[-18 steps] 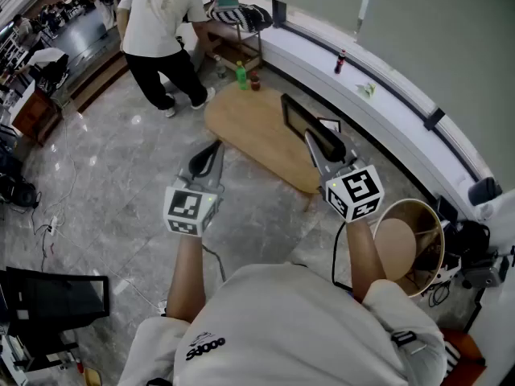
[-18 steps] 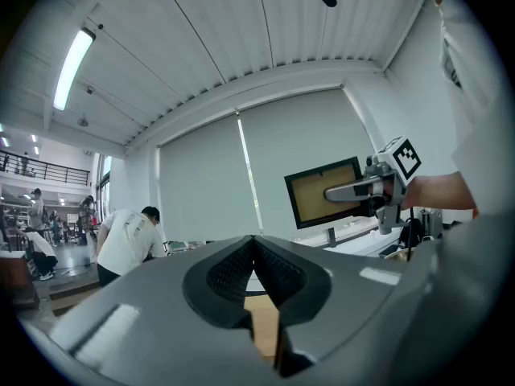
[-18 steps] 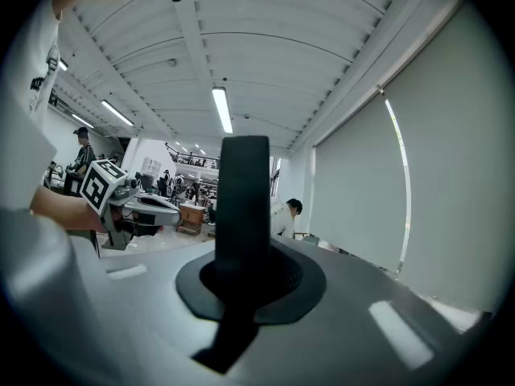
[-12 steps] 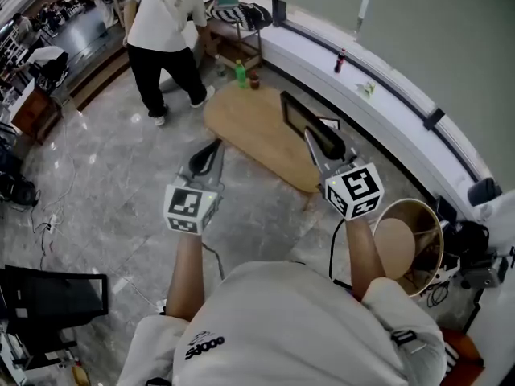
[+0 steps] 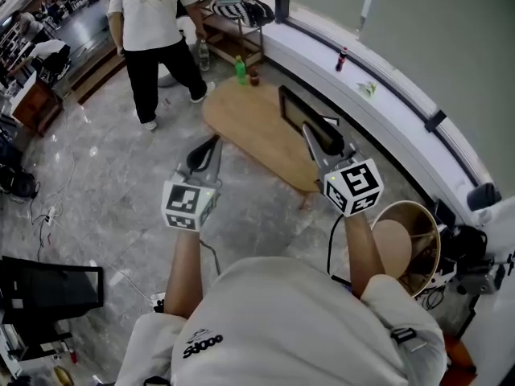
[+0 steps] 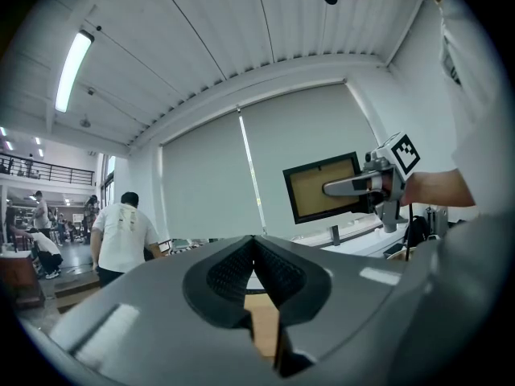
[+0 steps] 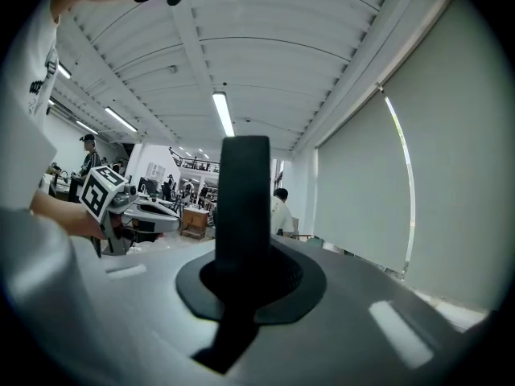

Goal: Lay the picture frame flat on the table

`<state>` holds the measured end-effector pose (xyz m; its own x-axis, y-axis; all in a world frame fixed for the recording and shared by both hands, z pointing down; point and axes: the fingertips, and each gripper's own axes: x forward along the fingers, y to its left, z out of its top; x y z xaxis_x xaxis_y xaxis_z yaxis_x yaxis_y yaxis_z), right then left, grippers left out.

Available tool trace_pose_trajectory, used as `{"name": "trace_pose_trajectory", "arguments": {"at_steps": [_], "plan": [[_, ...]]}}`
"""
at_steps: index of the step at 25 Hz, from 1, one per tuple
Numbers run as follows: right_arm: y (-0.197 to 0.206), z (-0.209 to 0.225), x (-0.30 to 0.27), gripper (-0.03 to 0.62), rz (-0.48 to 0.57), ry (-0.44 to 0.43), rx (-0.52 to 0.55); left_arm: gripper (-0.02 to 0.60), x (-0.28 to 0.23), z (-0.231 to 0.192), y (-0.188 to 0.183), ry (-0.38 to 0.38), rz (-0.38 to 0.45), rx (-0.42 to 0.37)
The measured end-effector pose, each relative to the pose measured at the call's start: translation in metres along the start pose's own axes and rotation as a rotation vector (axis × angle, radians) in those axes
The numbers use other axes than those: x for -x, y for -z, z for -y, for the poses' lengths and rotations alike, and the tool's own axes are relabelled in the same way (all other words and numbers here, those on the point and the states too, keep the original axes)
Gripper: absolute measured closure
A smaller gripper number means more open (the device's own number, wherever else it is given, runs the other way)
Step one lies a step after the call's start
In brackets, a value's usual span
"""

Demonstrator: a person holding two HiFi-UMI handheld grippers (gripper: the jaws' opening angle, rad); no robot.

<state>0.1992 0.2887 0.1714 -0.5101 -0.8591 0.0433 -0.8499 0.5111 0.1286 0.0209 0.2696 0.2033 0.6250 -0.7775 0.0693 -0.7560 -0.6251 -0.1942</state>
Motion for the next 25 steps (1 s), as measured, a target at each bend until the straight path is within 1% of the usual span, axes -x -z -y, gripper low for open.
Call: {"name": "trace_pose_trajectory", "arguments": {"at_steps": [6, 10, 14, 17, 20, 25], "plan": [[0.011, 0.012, 0.010, 0.580, -0.003, -0.037, -0.014, 0.573, -0.003, 0.019, 0.005, -0.031, -0.026, 0.003], [0.017, 0.014, 0.012, 0.580, -0.014, -0.066, -0.007, 0.572, -0.003, 0.026, 0.011, -0.051, -0.036, 0.021], [0.022, 0.022, 0.010, 0.580, -0.020, -0.073, -0.009, 0.572, -0.011, 0.028, 0.022, -0.051, -0.058, 0.055], [0.026, 0.031, 0.004, 0.580, -0.025, -0.067, -0.015, 0.572, -0.021, 0.023, 0.024, -0.059, -0.050, 0.059], [0.030, 0.037, -0.006, 0.580, -0.032, -0.065, -0.020, 0.572, -0.030, 0.017, 0.026, -0.061, -0.055, 0.040], [0.032, 0.043, -0.035, 0.580, -0.037, -0.061, -0.012, 0.572, -0.054, -0.009, 0.034, -0.052, -0.061, 0.026]]}}
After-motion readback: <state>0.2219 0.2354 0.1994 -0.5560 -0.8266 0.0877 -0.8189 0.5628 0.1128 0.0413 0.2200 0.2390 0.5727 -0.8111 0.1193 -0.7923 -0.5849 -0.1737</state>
